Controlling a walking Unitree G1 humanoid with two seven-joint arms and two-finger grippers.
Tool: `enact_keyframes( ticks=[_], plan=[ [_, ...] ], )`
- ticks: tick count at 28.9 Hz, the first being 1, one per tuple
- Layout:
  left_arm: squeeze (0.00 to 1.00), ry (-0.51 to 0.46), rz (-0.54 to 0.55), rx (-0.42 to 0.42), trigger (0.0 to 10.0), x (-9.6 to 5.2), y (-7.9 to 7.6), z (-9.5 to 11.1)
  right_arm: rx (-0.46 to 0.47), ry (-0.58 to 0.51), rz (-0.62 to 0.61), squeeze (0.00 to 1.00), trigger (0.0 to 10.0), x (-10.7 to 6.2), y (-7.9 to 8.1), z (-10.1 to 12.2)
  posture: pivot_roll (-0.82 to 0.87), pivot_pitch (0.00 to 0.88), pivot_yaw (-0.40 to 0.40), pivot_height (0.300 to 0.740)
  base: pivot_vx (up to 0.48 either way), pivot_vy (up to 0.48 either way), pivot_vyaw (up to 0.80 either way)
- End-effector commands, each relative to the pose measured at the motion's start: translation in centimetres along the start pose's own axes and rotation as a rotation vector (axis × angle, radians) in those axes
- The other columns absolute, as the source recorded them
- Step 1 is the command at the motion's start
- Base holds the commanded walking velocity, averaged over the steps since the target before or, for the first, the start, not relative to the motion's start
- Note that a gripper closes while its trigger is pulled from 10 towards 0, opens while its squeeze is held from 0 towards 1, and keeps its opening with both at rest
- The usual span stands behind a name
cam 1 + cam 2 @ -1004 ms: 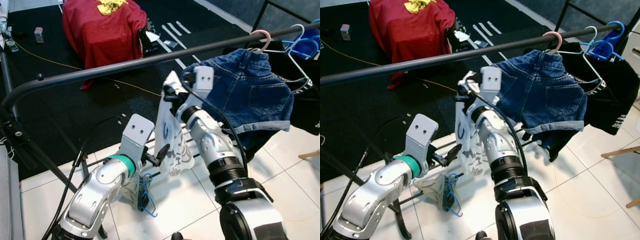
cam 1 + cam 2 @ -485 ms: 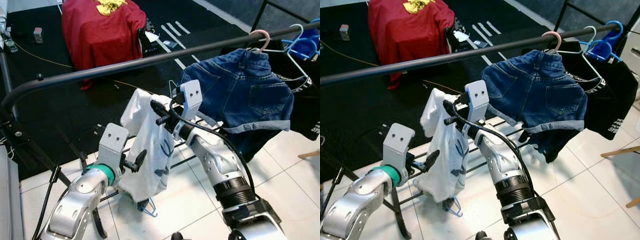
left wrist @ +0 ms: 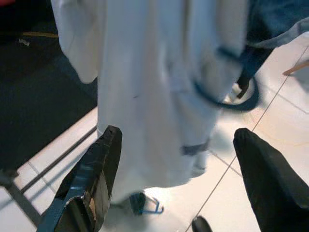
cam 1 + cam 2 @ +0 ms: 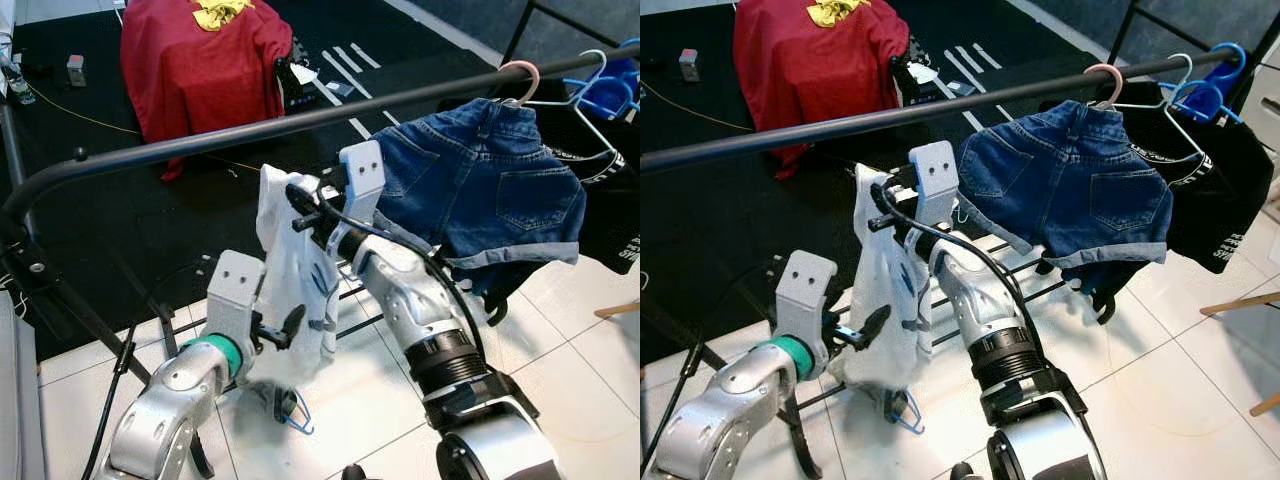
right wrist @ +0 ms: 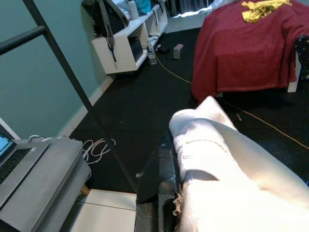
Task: Hang hanger
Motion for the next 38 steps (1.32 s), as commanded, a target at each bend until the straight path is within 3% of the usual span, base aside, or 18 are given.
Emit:
enact_keyframes(
  ticks=[1, 3, 9, 22, 31, 32, 33, 34, 35, 36, 37, 38],
  plan=[
    [0.00, -0.014, -0.034, -0.005, 10.0, -0.1, -0.6, 0.2, -0.019, -0.019, -0.004, 0.00, 0.0, 0.4, 0.2, 0.5, -0.08, 0.174, 0.025, 0.740, 0.000, 0.000, 0.00],
    [0.00, -0.047, -0.085, -0.044, 10.0, 0.1, -1.7, 1.0, -0.030, 0.006, -0.016, 0.00, 0.0, 0.8, 0.4, 0.0, -0.08, 0.174, 0.021, 0.740, 0.000, 0.000, 0.00],
    [0.00, -0.037, -0.107, -0.060, 10.0, 0.4, -2.5, 0.9, -0.031, 0.004, -0.025, 0.00, 0.0, 1.4, 0.4, 0.2, -0.08, 0.180, 0.018, 0.740, 0.000, 0.000, 0.00],
    [0.00, -0.024, -0.032, -0.060, 10.0, 1.7, -2.3, 0.0, -0.018, -0.079, 0.005, 0.00, 0.0, 3.1, 1.6, 3.1, -0.09, 0.190, 0.015, 0.740, 0.000, 0.000, 0.00],
    [0.00, -0.097, 0.147, -0.101, 10.0, 2.5, -0.3, 1.1, -0.005, -0.108, 0.029, 0.00, 0.0, 3.4, 2.3, 3.8, -0.09, 0.189, 0.012, 0.740, 0.000, 0.000, 0.00],
    [0.00, -0.110, 0.167, -0.105, 9.5, 2.5, 0.0, 1.3, -0.005, -0.106, 0.031, 0.00, 0.0, 3.4, 2.3, 3.7, -0.09, 0.189, 0.012, 0.740, 0.000, 0.000, 0.00],
    [0.00, -0.124, 0.196, -0.099, 7.6, 2.4, 0.5, 1.6, -0.004, -0.102, 0.031, 0.00, 0.0, 3.4, 2.3, 3.5, -0.09, 0.189, 0.012, 0.740, 0.000, 0.000, 0.00],
    [0.00, -0.124, 0.196, -0.099, 7.6, 2.4, 0.5, 1.6, -0.004, -0.102, 0.031, 0.00, 0.0, 3.4, 2.3, 3.5, -0.09, 0.189, 0.012, 0.740, 0.000, 0.000, 0.00],
    [0.00, -0.133, 0.213, -0.093, 8.9, 2.4, 0.7, 1.7, -0.004, -0.100, 0.031, 0.00, 0.0, 3.3, 2.3, 3.4, -0.09, 0.189, 0.012, 0.740, 0.000, 0.000, 0.00],
    [0.00, -0.146, 0.235, -0.074, 8.9, 2.3, 1.0, 1.9, -0.004, -0.097, 0.030, 0.00, 0.0, 3.3, 2.2, 3.3, -0.09, 0.191, 0.011, 0.740, 0.000, 0.000, 0.00],
    [0.00, -0.158, 0.249, -0.066, 7.8, 2.1, 1.3, 2.1, -0.003, -0.094, 0.028, 0.00, 0.0, 3.2, 2.2, 3.2, -0.09, 0.191, 0.011, 0.740, 0.000, 0.000, 0.00],
    [0.00, -0.164, 0.256, -0.060, 7.8, 2.0, 1.5, 2.2, -0.002, -0.092, 0.027, 0.00, 0.0, 3.2, 2.1, 3.1, -0.09, 0.191, 0.011, 0.740, 0.000, 0.000, 0.00]
  ],
)
Point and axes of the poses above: a point about 5 cm out from each wrist's last joint towards the gripper, its own x axis pointing out of the wrist towards the gripper, its own z axis along the axis of the wrist's last joint, y = z × x, the point moved 1 cm from there along x, pointing out of the wrist towards the gripper, and after that the axes turned 11 degrees about -x, right-handed, at the moved point
